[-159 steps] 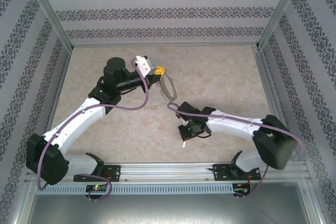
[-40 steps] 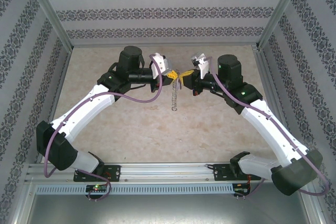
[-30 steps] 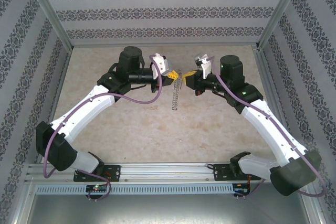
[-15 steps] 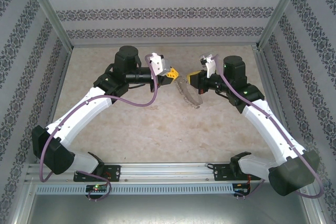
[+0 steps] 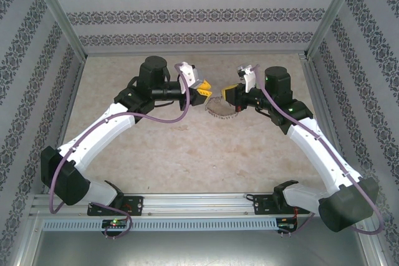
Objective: Put the keys on the keyring
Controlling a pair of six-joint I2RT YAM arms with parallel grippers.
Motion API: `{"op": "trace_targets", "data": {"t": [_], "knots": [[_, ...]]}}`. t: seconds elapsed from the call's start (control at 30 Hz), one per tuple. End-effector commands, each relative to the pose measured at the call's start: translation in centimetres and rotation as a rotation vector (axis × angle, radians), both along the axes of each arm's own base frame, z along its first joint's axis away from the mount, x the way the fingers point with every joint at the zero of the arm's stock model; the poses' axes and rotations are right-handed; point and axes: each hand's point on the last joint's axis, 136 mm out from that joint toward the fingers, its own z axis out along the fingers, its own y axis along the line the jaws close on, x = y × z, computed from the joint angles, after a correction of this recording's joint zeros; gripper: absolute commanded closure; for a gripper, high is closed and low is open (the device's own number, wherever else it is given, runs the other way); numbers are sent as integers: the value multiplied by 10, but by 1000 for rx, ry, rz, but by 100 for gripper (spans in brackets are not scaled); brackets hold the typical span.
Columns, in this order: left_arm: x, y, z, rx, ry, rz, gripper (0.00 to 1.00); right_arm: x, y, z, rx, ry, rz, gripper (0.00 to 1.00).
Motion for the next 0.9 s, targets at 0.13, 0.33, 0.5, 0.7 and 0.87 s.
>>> {"op": "trace_targets", "data": {"t": [0.13, 0.33, 0.5, 0.7, 0.87], "knots": [[-9, -16, -5, -101, 157, -58, 68, 4, 0, 1, 23, -7, 3, 100], [-5, -22, -7, -157, 221, -20, 67, 5, 0, -1, 21, -2, 3, 100], [-1, -17, -9, -173, 226, 51, 68, 5, 1, -3, 22, 2, 4, 100], [-9, -12, -18, -161, 261, 66, 69, 7, 1, -12, 16, 22, -3, 100], [-13, -13, -35, -157, 307, 65, 71, 6, 0, -22, 13, 48, -13, 100]]}}
